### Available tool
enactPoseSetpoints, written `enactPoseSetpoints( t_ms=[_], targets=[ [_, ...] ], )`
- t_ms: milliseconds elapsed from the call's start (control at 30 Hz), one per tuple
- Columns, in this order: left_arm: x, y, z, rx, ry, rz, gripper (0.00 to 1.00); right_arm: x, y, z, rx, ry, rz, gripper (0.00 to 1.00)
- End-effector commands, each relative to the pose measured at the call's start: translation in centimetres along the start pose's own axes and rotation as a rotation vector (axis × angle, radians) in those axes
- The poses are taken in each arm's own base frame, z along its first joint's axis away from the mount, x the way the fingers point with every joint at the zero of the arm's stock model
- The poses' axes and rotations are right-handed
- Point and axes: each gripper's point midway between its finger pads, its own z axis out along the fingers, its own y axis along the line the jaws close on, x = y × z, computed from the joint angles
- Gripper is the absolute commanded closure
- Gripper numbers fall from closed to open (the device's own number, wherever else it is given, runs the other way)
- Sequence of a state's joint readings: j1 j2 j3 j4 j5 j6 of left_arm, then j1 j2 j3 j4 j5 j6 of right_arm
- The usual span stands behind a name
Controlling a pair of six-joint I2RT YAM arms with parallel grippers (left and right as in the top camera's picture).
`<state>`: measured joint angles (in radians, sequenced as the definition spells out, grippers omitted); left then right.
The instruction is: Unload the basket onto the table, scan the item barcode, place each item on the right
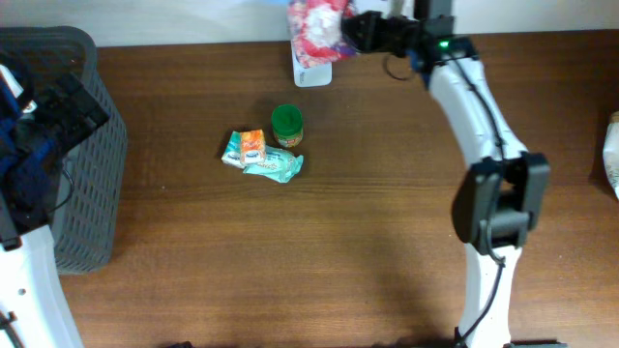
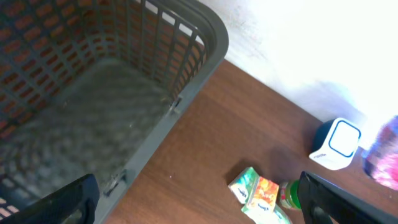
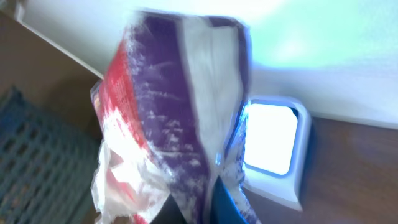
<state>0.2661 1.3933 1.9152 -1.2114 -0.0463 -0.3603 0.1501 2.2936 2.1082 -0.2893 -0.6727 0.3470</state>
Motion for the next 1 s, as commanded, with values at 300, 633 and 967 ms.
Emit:
enactPoseSetpoints(
  t_ms=[300,633,967],
  targets=[
    [-0.2,0.4,-0.1,-0.014,-0.008,-0.010,0.01,1.7,-0.8,6.5,-0.106,-0.080,0.198,0.96],
    [-0.2,0.4,-0.1,-0.014,-0.008,-0.010,0.01,-6.9,-9.9,-11.5,0.114,-0.194,0.259,0.96],
    [-0.2,0.4,-0.1,-0.014,-0.008,-0.010,0.01,7.0,-30.2,-38.9,0.900,-0.083,0.812,0.96]
  ],
)
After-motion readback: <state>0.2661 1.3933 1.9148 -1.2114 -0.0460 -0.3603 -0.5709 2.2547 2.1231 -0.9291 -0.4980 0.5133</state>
